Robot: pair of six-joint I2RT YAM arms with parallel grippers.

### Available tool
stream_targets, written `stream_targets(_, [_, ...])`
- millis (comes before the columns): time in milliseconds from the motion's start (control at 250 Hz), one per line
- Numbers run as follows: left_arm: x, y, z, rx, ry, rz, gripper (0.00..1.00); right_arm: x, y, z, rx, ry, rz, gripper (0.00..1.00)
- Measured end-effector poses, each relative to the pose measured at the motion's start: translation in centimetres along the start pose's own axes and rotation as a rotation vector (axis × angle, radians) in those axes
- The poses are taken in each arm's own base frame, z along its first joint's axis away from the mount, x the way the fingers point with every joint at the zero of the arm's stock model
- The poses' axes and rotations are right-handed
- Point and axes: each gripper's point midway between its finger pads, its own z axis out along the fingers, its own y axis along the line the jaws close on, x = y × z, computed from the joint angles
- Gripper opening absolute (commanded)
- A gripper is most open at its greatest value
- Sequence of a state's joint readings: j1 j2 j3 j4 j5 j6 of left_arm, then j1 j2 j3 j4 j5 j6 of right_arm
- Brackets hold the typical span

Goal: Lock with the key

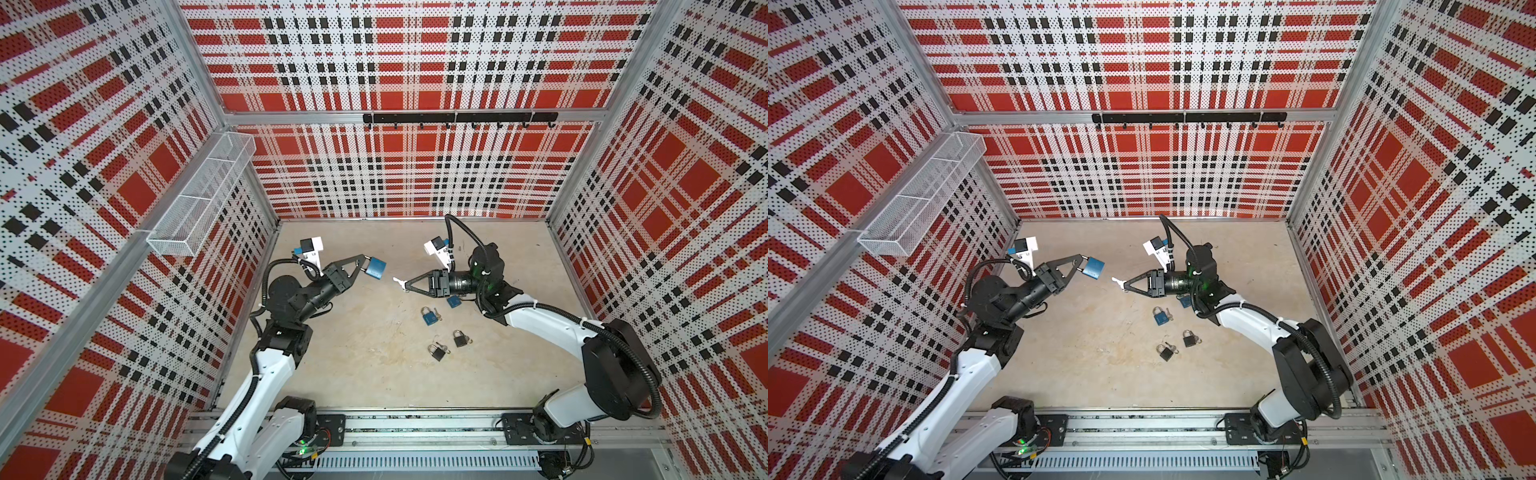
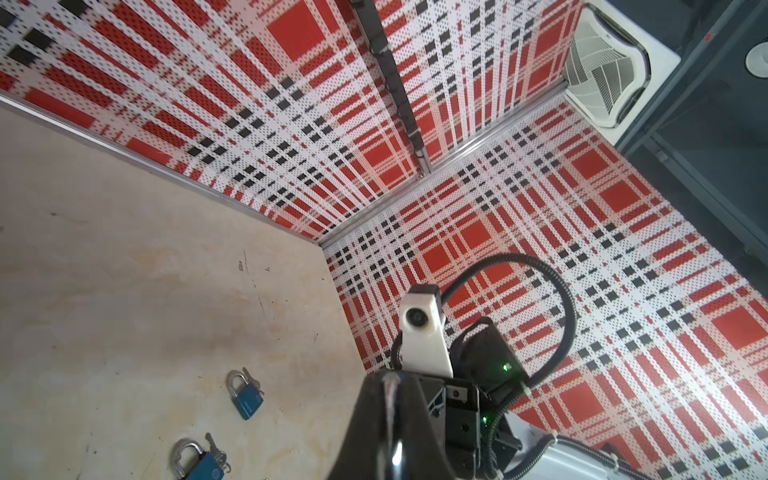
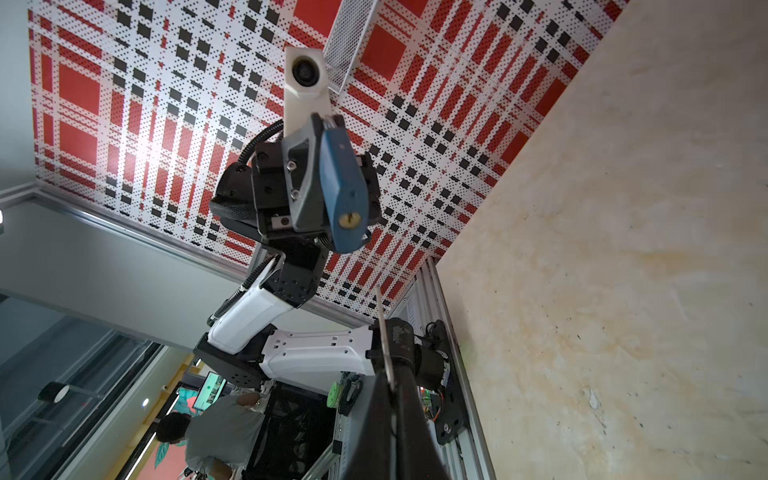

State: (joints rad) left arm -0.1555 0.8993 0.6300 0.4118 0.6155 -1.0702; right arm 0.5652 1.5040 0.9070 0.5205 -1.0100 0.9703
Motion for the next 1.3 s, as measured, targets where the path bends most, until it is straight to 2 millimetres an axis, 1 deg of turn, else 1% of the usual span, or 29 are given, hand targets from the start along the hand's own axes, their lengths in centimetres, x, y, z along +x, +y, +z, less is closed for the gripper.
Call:
stream_targets(64, [-0.3, 0.2, -0.1, -0.005, -0.008, 0.002, 0.0, 0.2, -0.7, -0.7, 0.025, -0.014, 0.017, 0.0])
stream_targets(160, [0.1, 0.4, -0.1, -0.011, 0.007, 0.013, 0.0, 0.6, -1.6, -2.1, 0.088, -0.036, 0.03, 0.0])
stream_targets(228, [1.0, 1.4, -0.1, -0.033, 0.037, 0.011, 0.0, 0.9, -2.4, -2.9, 0.163, -0.047, 0.011, 0.0])
stream_targets(260, [1.8, 2.2, 0.0, -0.05, 0.057, 0.002, 0.0, 1.0, -2.9, -3.3, 0.205, -0.054, 0.006, 0.0])
stream_targets(320, [3.8, 4.4, 0.1, -0.096, 0.105, -0.025, 0.0, 1.4, -3.9, -3.8, 0.269, -0.054, -0.006, 0.0])
stream_targets(356, [5.4, 6.0, 0.1, -0.136, 0.146, -0.048, 0.0, 1.7, -4.7, -4.0, 0.308, -0.052, -0.003, 0.0])
stream_targets(428, [9.3, 9.4, -0.2, -0.237, 0.245, -0.094, 0.0, 2.5, -6.5, -4.5, 0.38, -0.039, 0.016, 0.0])
stream_targets(480, [11.9, 11.1, -0.6, -0.306, 0.316, -0.107, 0.0, 3.2, -7.8, -4.7, 0.431, -0.027, 0.033, 0.0])
stream_targets(536, [14.2, 12.3, -1.0, -0.364, 0.383, -0.099, 0.0, 3.8, -9.1, -4.9, 0.478, -0.012, 0.043, 0.0])
stream_targets(584, [15.5, 12.9, -1.2, -0.394, 0.426, -0.084, 0.0, 4.3, -10.1, -4.9, 0.515, 0.0, 0.051, 0.0])
stream_targets(728, [18.4, 15.1, -1.7, -0.482, 0.516, -0.05, 0.0, 6.3, -12.6, -4.0, 0.594, 0.06, 0.065, 0.0])
stream_targets(864, [20.6, 17.4, -2.2, -0.57, 0.577, -0.025, 0.0, 8.5, -14.7, -2.5, 0.644, 0.129, 0.08, 0.0])
stream_targets(992, [22.3, 19.0, -2.4, -0.626, 0.617, -0.016, 0.0, 9.9, -15.8, -1.5, 0.676, 0.16, 0.089, 0.0])
stream_targets(1076, [22.7, 19.8, -2.5, -0.648, 0.619, -0.014, 0.0, 10.5, -16.4, -1.0, 0.697, 0.167, 0.085, 0.0])
stream_targets(1197, [22.3, 19.9, -2.0, -0.652, 0.589, 0.008, 0.0, 10.7, -17.0, -0.5, 0.718, 0.154, 0.087, 0.0])
stream_targets(1225, [22.2, 20.0, -2.0, -0.655, 0.581, 0.012, 0.1, 10.6, -17.1, -0.3, 0.719, 0.145, 0.089, 0.0])
stream_targets(1273, [21.9, 20.1, -1.8, -0.66, 0.568, 0.02, 0.22, 10.5, -17.3, 0.1, 0.717, 0.133, 0.092, 0.0])
stream_targets(1301, [21.8, 20.2, -1.8, -0.662, 0.562, 0.025, 0.32, 10.5, -17.5, 0.4, 0.715, 0.127, 0.097, 0.0])
